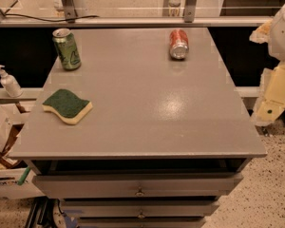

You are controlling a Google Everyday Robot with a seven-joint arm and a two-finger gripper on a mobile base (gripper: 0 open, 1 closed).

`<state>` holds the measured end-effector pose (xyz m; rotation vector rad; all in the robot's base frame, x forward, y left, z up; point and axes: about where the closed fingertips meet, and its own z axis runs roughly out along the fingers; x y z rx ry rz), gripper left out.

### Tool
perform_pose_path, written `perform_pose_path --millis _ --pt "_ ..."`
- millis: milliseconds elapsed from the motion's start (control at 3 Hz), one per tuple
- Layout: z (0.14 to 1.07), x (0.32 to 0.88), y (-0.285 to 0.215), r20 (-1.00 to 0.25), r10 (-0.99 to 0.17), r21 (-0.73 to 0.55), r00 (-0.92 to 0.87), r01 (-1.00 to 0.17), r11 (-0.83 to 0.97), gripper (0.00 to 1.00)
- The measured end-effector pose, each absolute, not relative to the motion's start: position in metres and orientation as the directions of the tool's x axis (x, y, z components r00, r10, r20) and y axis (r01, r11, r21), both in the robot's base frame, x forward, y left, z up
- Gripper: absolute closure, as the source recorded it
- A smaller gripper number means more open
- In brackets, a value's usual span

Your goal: Place coke can upright

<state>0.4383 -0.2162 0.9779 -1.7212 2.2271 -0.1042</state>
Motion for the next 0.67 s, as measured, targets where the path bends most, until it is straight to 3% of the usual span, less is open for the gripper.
perform_pose_path --millis 667 --pt "0.9827 0.4482 -0.2111 -0.243 -0.942 -0.261 -0.233 -0.919 0.294 0.0"
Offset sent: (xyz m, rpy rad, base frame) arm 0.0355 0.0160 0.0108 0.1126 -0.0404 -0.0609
